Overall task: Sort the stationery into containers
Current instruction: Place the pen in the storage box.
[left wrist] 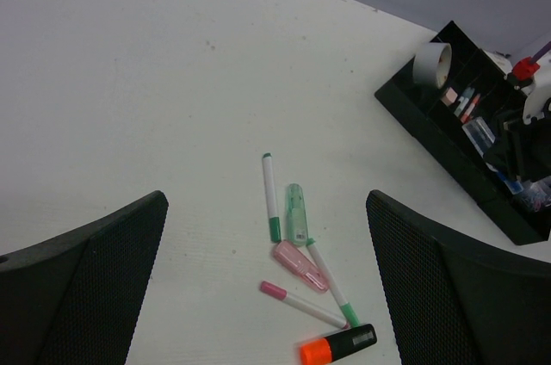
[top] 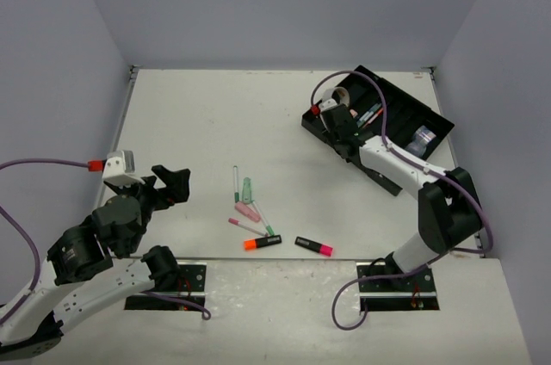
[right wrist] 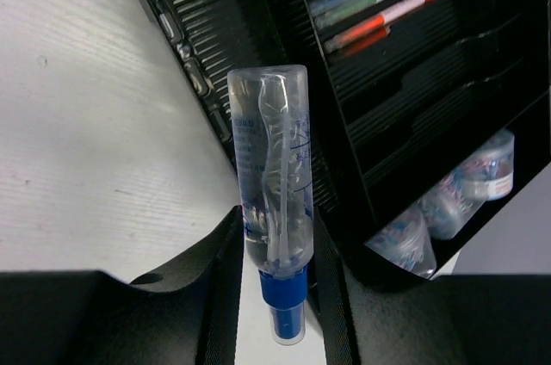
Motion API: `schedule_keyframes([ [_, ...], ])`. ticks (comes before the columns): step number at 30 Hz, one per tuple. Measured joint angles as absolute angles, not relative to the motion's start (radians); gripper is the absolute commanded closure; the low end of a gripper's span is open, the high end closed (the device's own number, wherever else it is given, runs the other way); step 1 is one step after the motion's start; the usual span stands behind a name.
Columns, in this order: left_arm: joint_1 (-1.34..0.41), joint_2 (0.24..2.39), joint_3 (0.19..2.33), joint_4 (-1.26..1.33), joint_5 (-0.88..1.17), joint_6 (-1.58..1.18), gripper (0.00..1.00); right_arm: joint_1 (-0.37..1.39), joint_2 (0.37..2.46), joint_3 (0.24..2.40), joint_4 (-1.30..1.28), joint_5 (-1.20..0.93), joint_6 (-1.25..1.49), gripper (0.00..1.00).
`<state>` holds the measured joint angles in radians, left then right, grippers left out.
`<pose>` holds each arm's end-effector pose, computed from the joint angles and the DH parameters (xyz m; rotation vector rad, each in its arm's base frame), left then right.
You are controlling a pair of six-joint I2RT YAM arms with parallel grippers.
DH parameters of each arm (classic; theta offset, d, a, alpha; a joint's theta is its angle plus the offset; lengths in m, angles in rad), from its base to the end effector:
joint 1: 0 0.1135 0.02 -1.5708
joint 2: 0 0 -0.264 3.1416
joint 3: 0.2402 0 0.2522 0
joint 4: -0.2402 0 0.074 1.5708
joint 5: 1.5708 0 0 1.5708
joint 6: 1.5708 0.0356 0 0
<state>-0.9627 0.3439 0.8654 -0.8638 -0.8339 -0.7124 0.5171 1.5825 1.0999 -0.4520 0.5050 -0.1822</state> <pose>0.0480 -0.0229 0.3437 -0.3208 1.7872 -0.3944 0.2957 0.1484 0.2324 -0.6295 2.3207 -0.4780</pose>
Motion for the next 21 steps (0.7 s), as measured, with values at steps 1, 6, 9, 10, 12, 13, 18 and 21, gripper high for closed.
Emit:
schedule_keyframes([
  [1, -0.963, 0.344, 0.865, -0.860, -0.833, -0.712, 0.00, 0.507, 1.583, 1.104, -0.441, 0.487, -0.211, 1.00],
  [6, -0.963, 0.344, 0.865, -0.850, -0.830, -0.711, 0.00, 0.468, 1.586, 1.125, -0.395, 0.393, -0.341, 0.97],
  [9, -0.963, 0.344, 0.865, -0.848, -0.830, -0.711, 0.00, 0.449, 1.615, 1.144, -0.382, 0.356, -0.380, 0.86],
  [10, -0.963, 0.344, 0.865, -0.847, -0.830, -0.711, 0.00, 0.441, 1.627, 1.150, -0.378, 0.345, -0.390, 0.82],
  [12, -0.963, 0.344, 0.864, -0.846, -0.830, -0.710, 0.00, 0.429, 1.647, 1.153, -0.378, 0.334, -0.403, 0.78],
  [13, -0.963, 0.344, 0.863, -0.846, -0.830, -0.710, 0.00, 0.424, 1.655, 1.153, -0.378, 0.329, -0.407, 0.75],
  [18, -0.963, 0.345, 0.856, -0.846, -0.829, -0.710, 0.00, 0.412, 1.694, 1.161, -0.380, 0.324, -0.415, 0.62],
  [21, -0.963, 0.345, 0.855, -0.846, -0.829, -0.710, 0.00, 0.411, 1.702, 1.164, -0.384, 0.323, -0.416, 0.59],
])
